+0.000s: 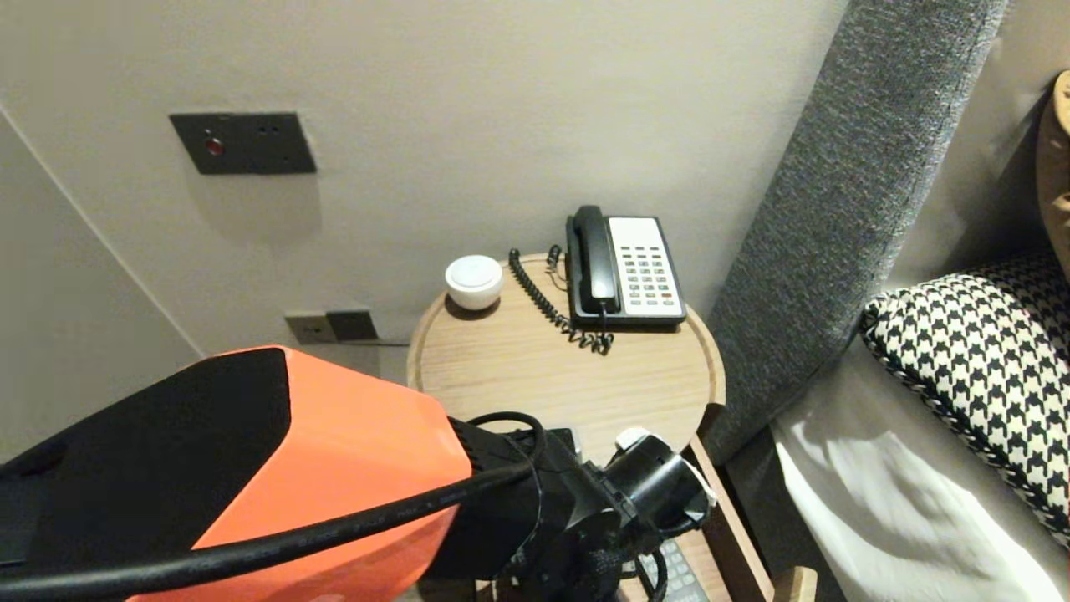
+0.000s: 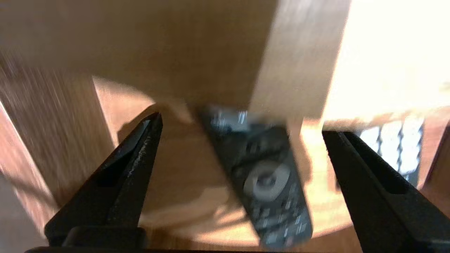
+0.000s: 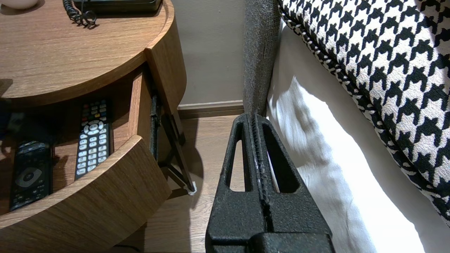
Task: Take the remote control out of the drawer one by one and place them on the table
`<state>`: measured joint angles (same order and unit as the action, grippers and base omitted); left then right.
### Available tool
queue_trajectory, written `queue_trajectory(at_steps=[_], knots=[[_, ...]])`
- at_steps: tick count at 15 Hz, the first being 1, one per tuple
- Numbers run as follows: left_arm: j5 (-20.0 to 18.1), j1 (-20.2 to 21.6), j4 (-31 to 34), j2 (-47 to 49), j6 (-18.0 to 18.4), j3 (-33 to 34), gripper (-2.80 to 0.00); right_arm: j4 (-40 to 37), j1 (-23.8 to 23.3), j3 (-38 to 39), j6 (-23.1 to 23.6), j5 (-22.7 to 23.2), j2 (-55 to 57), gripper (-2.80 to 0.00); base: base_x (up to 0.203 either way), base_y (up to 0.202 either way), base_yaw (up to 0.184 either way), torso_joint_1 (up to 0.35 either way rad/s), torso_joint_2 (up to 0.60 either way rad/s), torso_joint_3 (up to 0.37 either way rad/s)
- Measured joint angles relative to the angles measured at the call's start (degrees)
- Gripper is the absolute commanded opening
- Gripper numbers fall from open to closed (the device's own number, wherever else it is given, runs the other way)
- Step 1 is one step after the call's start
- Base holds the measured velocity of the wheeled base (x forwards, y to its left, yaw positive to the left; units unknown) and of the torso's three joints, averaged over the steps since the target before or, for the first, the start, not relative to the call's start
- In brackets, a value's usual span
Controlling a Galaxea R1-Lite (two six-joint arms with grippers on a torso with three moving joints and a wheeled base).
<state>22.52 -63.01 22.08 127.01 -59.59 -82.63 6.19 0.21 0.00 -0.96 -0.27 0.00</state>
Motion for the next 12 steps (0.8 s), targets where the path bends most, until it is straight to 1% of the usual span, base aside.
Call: queue_trajectory(at_steps=[1,2,12], knots=[[1.3,0.0,-0.8,0.1,0.0,0.0,0.00,0.0,0.0,0.0,0.0,0.0,0.0,-2.80,0.000,0.000,0.000,0.000,0.00,0.000],[1.5,0.1,-1.0,0.2,0.0,0.0,0.00,0.0,0.0,0.0,0.0,0.0,0.0,-2.80,0.000,0.000,0.000,0.000,0.00,0.000],[1.1,1.0,-1.1,0.3,0.1,1.1,0.00,0.0,0.0,0.0,0.0,0.0,0.0,-2.80,0.000,0.000,0.000,0.000,0.00,0.000]])
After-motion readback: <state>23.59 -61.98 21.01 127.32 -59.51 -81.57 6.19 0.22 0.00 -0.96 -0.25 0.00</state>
